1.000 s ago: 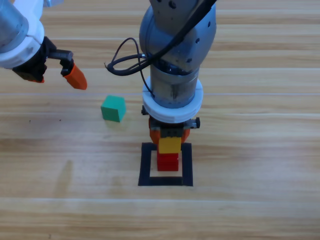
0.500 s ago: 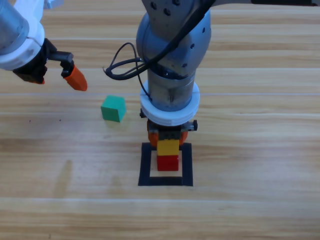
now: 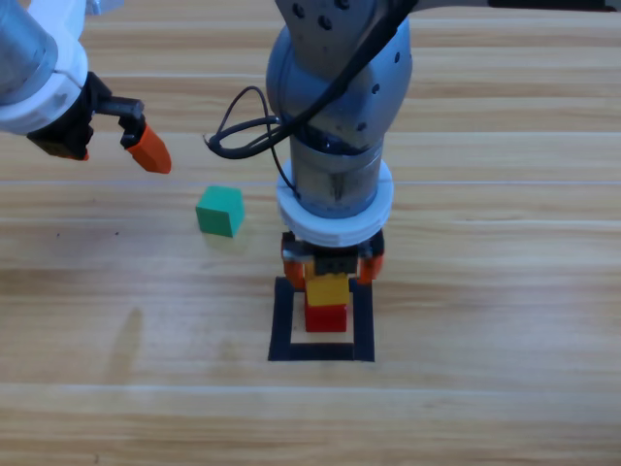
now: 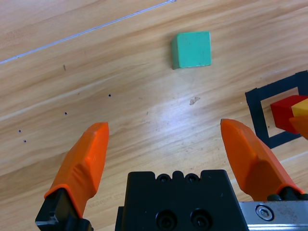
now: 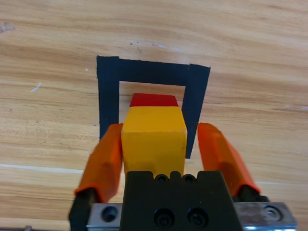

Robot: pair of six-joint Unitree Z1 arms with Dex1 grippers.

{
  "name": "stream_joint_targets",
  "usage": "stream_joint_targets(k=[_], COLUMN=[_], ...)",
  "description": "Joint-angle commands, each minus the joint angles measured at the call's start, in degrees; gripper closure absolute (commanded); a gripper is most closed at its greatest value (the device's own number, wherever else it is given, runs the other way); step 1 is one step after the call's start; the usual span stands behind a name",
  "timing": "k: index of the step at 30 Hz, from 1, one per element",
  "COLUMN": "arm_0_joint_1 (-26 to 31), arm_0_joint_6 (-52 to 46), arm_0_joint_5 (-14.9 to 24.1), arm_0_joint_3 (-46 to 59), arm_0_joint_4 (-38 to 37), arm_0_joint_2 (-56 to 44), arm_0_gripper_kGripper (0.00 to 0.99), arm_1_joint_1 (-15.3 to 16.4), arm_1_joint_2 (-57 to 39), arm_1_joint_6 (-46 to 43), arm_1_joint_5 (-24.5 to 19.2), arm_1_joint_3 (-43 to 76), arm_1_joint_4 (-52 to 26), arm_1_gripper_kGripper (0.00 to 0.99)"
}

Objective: Stack the blocks in the rectangular block: red at the bottom, yellow in the middle, green on top

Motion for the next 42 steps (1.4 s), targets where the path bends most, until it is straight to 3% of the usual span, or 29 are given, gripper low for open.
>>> stream_joint_targets(k=[1, 8, 16, 18, 23, 27, 31, 35, 42], arm_0_joint_1=[1.0, 1.0, 1.0, 0.8, -0.4, -2.0, -3.6, -5.9, -9.7], arm_0_joint_6=[-0.4, -1.2, -4.6, -5.0, -5.3, -5.2, -5.2, -5.8, -9.3], arm_0_joint_5=[-0.6, -0.6, -0.8, -0.6, 0.1, 2.1, 3.7, 4.4, 5.1], arm_0_joint_3=[1.5, 0.2, -6.7, -10.8, -20.7, -30.7, -37.5, -37.4, -36.7], arm_0_joint_4=[-0.7, -1.1, 0.7, 3.4, 10.9, 19.1, 24.4, 25.0, 25.0], arm_0_joint_2=[1.5, 2.3, 7.5, 10.4, 18.2, 24.9, 29.5, 30.6, 31.6], arm_0_gripper_kGripper=[0.002, 0.002, 0.002, 0.002, 0.002, 0.004, 0.007, 0.007, 0.013], arm_1_joint_1=[1.5, 2.2, 2.5, 1.9, -2.4, -5.2, -7.5, -8.1, -8.1], arm_1_joint_2=[2.7, -1.4, -13.1, -19.0, -42.2, -49.6, -54.1, -59.4, -59.9], arm_1_joint_6=[-0.6, -2.3, -5.9, -7.6, -14.8, -19.2, -23.8, -26.9, -28.5], arm_1_joint_5=[-0.7, -1.5, -6.8, -7.0, -3.4, -3.2, 0.3, 3.6, 3.4], arm_1_joint_3=[-2.0, -4.0, 2.6, 10.7, 44.5, 52.3, 59.4, 67.3, 70.1], arm_1_joint_4=[0.9, 0.9, -0.5, -5.6, -33.7, -35.5, -39.0, -45.9, -47.0], arm_1_gripper_kGripper=[0.000, 0.000, 0.001, 0.001, 0.001, 0.000, 0.000, 0.000, 0.000])
